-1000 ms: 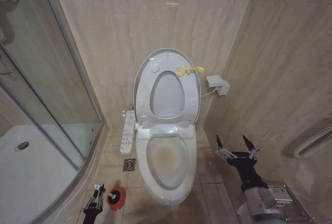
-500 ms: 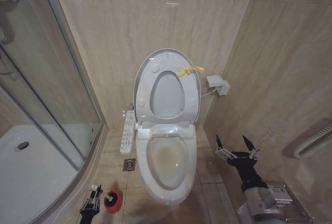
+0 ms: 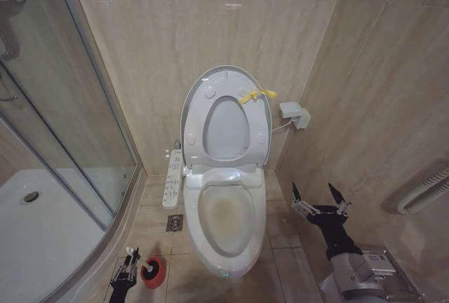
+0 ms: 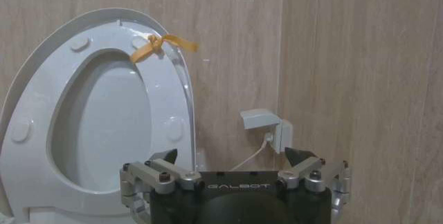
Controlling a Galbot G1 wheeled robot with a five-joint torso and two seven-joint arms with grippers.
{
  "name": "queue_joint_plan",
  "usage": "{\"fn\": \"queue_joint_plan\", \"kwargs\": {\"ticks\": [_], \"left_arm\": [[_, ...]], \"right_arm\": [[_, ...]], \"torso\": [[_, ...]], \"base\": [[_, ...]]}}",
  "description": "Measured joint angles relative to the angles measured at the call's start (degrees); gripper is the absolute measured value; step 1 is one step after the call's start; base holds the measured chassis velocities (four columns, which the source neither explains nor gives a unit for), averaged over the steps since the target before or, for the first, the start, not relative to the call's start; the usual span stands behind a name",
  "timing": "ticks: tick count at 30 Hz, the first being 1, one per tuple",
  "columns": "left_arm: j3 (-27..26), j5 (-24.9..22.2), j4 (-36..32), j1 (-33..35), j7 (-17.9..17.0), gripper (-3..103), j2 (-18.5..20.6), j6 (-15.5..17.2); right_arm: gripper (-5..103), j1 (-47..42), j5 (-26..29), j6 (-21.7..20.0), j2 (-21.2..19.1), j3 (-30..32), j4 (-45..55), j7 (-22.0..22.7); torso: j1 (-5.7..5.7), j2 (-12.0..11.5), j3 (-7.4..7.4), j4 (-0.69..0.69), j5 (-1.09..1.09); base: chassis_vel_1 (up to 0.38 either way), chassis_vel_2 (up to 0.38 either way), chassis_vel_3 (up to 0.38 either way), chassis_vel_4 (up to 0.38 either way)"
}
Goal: Open the toilet lid, clean the toilet bowl with a toilet brush, close the toilet lid, and flush.
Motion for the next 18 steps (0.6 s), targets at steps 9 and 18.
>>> {"fn": "queue_joint_plan", "kwargs": {"ticks": [9,18], "left_arm": [[-0.16,2.81,-0.1,0.36,-0.57,41,0.13,0.01],[-0.48,3.52,-4.0,2.63,-1.21,68,0.1,0.04]], "right_arm": [[100,0.0,0.0,0.0,0.0,0.0,0.0,0.0],[100,0.0,0.0,0.0,0.0,0.0,0.0,0.0]], "torso": [[0.0,0.0,0.0,0.0,0.0],[0.0,0.0,0.0,0.01,-0.01]], "base": [[0.0,0.0,0.0,0.0],[0.0,0.0,0.0,0.0]]}}
